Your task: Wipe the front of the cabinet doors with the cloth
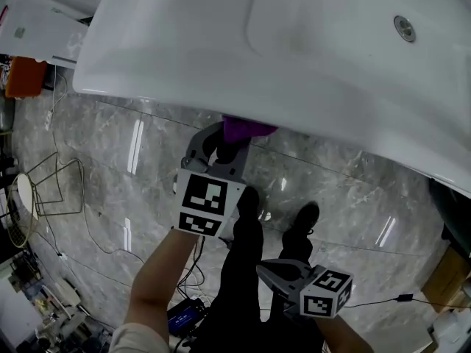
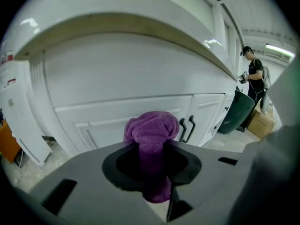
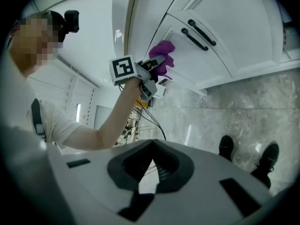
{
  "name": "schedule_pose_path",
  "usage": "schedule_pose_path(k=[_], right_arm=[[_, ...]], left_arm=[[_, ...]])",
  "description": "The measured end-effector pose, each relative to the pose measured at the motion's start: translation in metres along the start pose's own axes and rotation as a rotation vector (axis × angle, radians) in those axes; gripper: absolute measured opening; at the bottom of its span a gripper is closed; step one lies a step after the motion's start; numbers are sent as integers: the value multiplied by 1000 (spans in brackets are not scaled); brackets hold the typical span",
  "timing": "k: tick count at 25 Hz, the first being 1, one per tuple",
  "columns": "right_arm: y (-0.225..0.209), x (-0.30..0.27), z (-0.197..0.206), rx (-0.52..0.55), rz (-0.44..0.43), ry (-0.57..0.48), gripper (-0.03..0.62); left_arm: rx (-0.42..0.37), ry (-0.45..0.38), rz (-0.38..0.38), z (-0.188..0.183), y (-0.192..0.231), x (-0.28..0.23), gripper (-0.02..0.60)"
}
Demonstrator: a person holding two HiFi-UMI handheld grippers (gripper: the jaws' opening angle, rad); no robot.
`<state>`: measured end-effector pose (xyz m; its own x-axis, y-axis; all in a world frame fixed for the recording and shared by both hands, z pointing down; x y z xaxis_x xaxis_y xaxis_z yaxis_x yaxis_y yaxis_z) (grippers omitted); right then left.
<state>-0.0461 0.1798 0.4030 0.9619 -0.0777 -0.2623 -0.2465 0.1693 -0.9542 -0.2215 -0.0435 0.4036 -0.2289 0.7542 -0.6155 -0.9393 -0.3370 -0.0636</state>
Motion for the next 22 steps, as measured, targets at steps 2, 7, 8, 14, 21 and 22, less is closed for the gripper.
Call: schedule_pose_path(k=[2,7,8,14,21,22], right_arm=[[3,-1,1,4,-1,-2,9],[4,-1,5,3,-3,-5,9],[3,-1,6,-1,-8,-10,9],[-1,3,13,0,-5,-6,9],[-10,11,16,-30,0,-24,9],[-12,13,17,-33,0,-24,9]], left_arm=[[-27,-41,-37,-16,1,2,107],[18,-39,-49,-22,2,-7,107],[23,-38,-53,-22,1,-9,107],[18,-7,-61,-11,-4,-26,107],[-1,123,-54,42,-13,-79,107],[2,147,-59,54,-15,-88,107]])
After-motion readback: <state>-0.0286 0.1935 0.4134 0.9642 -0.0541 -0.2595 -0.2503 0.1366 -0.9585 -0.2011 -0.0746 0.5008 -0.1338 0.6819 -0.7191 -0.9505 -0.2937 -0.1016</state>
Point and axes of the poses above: the fingertips, and each gripper's own axes: x backward along the fingers, y to its left, z out of its underside, the point moved 7 cm from there along x, backward along the fingers, and after that the axes turned 8 degrees about -z, right-handed, at the moved point
